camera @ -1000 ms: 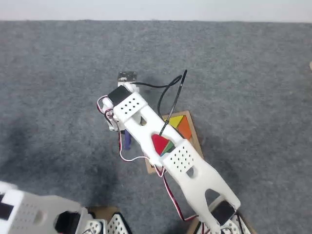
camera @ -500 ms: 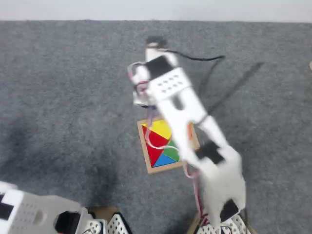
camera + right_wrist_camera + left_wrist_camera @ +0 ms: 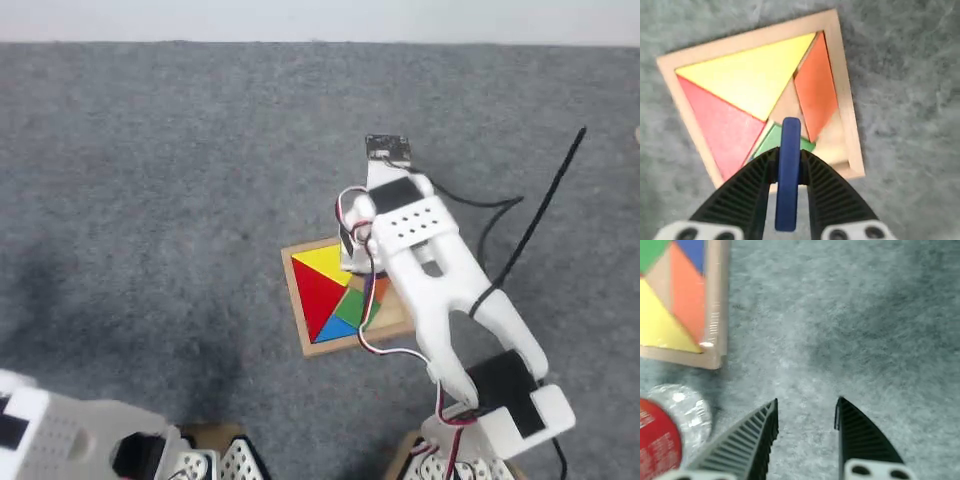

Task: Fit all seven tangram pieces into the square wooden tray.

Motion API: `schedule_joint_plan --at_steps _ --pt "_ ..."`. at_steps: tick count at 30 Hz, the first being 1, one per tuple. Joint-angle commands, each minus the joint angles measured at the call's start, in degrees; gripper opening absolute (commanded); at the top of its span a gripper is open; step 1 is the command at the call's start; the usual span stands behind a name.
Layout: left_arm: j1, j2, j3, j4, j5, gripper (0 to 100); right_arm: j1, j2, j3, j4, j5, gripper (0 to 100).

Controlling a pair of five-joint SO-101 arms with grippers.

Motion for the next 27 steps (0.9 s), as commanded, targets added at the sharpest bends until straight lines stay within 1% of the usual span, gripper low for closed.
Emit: schedule_joint_plan --at_steps 1,8,12,16,25,27 --pt "1.23 -0.44 0.48 -1.23 -0.79 19 -1.63 -0.92 0.26 -4.35 -3.6 0.6" --pt "1.32 -0.44 0.66 -1.23 -0.79 19 -5.76 1.01 1.14 -8.13 -9.14 0.6" --pt "1.32 -0.44 0.75 -1.41 -0.79 19 -6.2 5.32 1.14 -9.98 -12.31 0.6" --pt "1.32 -0.44 0.75 -4.75 -0.79 19 -6.02 8.4 -0.26 -10.24 -15.91 0.6" --pt "1.32 -0.44 0.75 -5.19 -0.79 19 -5.76 9.45 -0.44 -9.89 -12.48 0.8" --pt "1.32 -0.44 0.75 -5.27 -0.79 19 -5.58 9.36 0.26 -9.98 -11.25 4.1"
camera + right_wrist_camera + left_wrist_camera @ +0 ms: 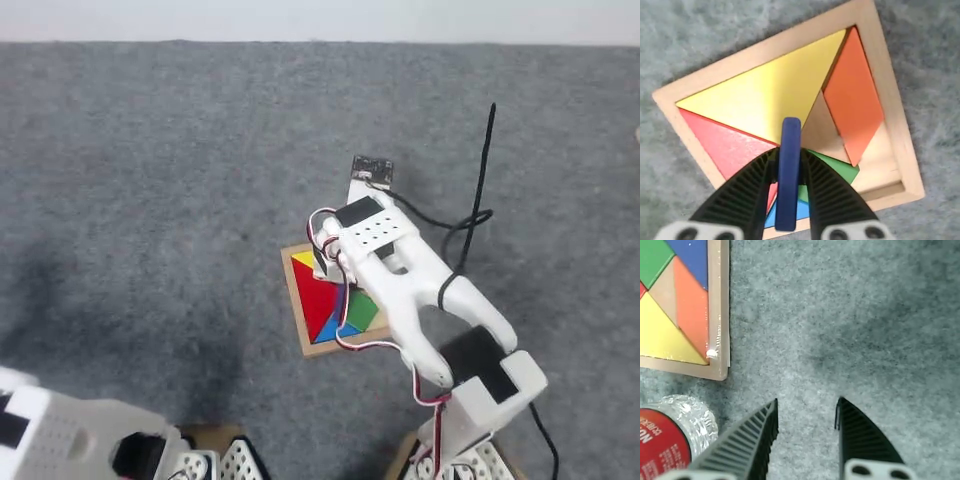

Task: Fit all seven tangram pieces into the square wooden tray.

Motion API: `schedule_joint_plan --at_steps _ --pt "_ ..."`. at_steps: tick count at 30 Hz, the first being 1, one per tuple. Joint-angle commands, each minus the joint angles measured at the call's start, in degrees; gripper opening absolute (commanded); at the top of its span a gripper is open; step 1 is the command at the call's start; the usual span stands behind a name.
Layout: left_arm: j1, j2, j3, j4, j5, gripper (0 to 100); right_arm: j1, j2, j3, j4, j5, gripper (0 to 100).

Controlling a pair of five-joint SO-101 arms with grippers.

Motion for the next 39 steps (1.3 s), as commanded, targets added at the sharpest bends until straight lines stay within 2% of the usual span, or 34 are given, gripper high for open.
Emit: schedule_joint_plan --at_steps 1,5,8,15,24,32,35,39 --pt "0.7 -0.44 -0.31 -1.05 -0.79 19 0.22 -1.1 -1.05 -0.4 2.02 7.0" --pt "0.7 -0.44 -0.31 -1.05 -0.79 19 0.31 -1.19 -0.18 0.57 0.79 21.3" --pt "0.7 -0.44 -0.31 -1.05 -0.79 19 0.84 -1.19 -0.18 2.33 -4.4 26.6" --pt "0.7 -0.44 -0.31 -1.05 -0.79 19 3.82 -1.27 0.18 2.95 -2.11 19.9" --pt "0.79 -0.44 -0.4 -1.05 -0.79 19 10.95 -8.13 2.73 6.46 1.41 19.5" --pt "1.67 -0.44 -0.31 -0.7 -0.79 19 11.38 -16.22 10.99 2.15 2.29 19.7" --pt "1.41 -0.44 -0.4 -0.79 -0.79 19 11.56 -16.75 12.84 2.33 6.95 19.7" --pt "1.32 -0.53 -0.48 -0.79 -0.79 19 13.05 -16.48 13.89 1.89 7.65 19.5"
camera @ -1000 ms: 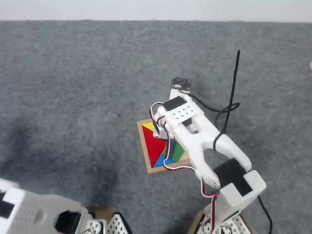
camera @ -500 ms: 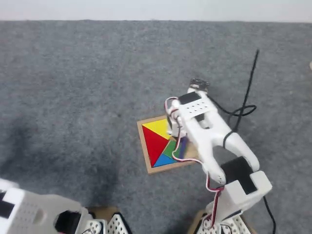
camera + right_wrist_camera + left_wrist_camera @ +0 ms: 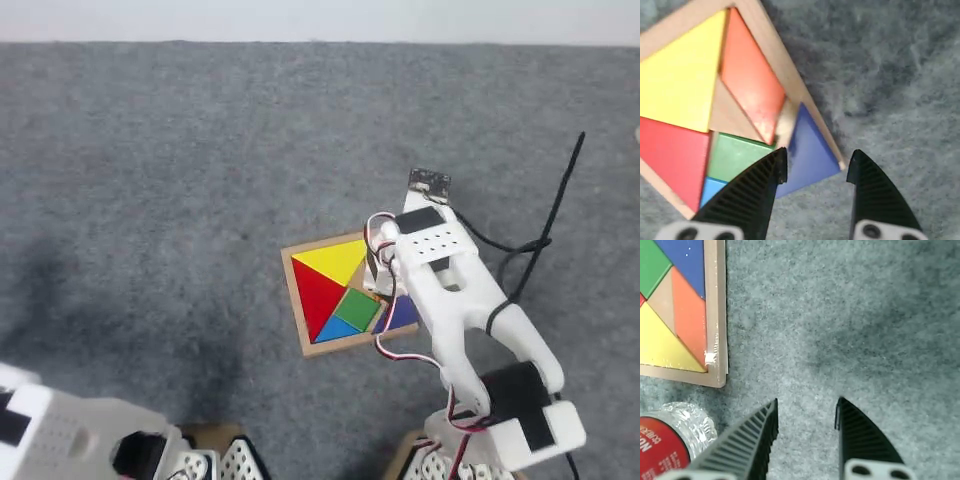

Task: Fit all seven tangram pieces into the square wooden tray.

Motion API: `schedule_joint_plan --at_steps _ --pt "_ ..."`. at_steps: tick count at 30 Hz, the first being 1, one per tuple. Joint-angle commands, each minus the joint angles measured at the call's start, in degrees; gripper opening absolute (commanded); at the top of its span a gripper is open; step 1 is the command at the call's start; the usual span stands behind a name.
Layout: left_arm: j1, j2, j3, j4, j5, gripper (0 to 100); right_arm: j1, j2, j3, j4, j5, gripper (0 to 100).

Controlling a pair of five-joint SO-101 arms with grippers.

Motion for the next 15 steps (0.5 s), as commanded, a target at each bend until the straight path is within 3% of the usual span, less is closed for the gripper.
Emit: schedule_joint_plan --at_steps 1,10,15 --pt "0.26 -0.53 -0.48 -0.7 -0.79 19 1.54 -2.68 -0.35 -1.01 1.23 19.5" --pt "0.18 -0.53 -0.31 -0.7 -0.79 19 6.37 -2.68 0.53 0.4 1.58 19.6" --pt "0.18 -0.62 -0.31 -0.7 -0.79 19 7.6 -2.68 3.43 0.13 5.8 19.5"
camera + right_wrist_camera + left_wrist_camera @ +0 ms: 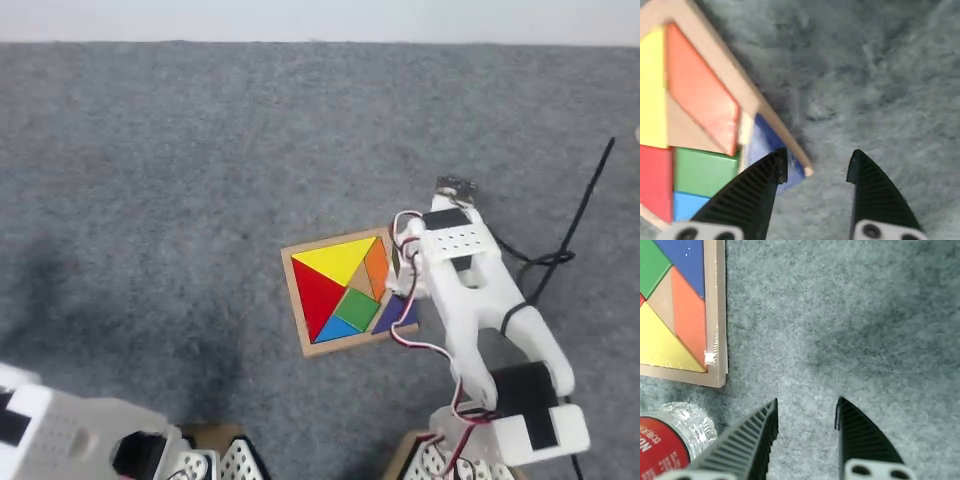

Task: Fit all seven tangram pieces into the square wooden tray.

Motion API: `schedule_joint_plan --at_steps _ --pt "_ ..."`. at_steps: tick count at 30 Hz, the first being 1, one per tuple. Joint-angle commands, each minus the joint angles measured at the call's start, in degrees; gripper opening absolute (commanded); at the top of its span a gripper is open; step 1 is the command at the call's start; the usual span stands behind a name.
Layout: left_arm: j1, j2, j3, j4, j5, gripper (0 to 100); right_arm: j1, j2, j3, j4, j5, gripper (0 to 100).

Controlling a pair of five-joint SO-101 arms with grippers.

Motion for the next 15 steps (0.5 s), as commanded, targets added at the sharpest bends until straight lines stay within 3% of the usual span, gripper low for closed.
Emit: schedule_joint_plan --at_steps 1,15 --pt "0.26 -0.62 -0.31 -0.7 -0.79 19 0.31 -2.68 1.05 0.04 1.93 19.6" --pt "0.18 -0.53 -0.4 -0.62 -0.7 19 -3.91 -2.68 1.23 -1.89 -1.23 19.7"
